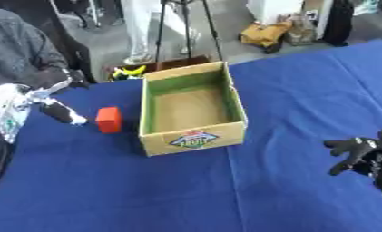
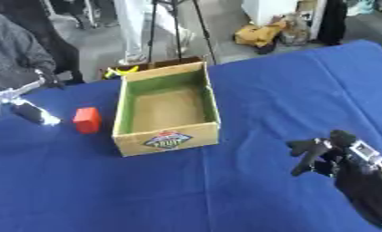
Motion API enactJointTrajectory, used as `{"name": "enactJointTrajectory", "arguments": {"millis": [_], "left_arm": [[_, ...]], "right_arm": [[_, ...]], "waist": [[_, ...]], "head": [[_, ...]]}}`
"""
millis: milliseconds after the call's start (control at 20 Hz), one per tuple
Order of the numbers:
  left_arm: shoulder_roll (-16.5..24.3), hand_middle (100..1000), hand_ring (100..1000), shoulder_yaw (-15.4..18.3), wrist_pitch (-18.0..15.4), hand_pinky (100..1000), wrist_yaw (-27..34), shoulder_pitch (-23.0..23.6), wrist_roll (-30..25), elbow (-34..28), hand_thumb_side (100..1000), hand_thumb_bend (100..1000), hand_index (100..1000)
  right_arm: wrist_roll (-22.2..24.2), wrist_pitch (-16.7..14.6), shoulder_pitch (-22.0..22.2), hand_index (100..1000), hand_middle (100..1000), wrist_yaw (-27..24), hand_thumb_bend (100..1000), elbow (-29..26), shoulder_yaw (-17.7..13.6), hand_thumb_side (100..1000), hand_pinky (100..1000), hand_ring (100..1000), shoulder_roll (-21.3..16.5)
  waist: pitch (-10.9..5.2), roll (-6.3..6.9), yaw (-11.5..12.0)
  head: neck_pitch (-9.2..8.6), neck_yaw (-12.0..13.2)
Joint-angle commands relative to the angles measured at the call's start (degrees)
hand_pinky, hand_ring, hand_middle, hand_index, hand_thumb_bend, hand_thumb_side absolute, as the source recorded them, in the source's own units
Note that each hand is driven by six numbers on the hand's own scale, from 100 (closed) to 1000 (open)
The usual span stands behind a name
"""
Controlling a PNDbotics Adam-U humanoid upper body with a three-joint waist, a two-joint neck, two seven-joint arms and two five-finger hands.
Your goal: Pick up objects on the table and place them in the box.
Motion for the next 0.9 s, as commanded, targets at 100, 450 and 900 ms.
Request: {"name": "enactJointTrajectory", "arguments": {"millis": [100, 450, 900], "left_arm": [[-0.1, 730, 765, 1.6, 0.8, 821, -0.2, -1.2, 2.3, 1.5, 324, 664, 797], [-1.1, 741, 767, 1.9, 1.2, 824, 0.5, -0.7, 5.8, 3.3, 306, 592, 798], [-1.0, 754, 781, 1.8, 0.9, 835, 0.7, -0.4, 6.5, 4.0, 424, 728, 809]], "right_arm": [[0.4, 0.0, -1.0, 544, 619, 0.7, 100, -0.9, 0.1, 1000, 602, 888, -1.3], [0.7, -0.1, -1.4, 543, 619, 1.5, 100, -1.0, 0.2, 1000, 601, 889, -1.3], [0.9, -0.3, -1.6, 543, 619, 2.1, 100, -1.1, 0.3, 1000, 601, 889, -1.3]], "waist": [[-0.07, 0.54, -1.2], [0.82, 1.04, -2.2], [1.59, 1.30, -2.5]], "head": [[-0.97, 0.6], [-1.22, 1.0], [-1.37, 1.2]]}}
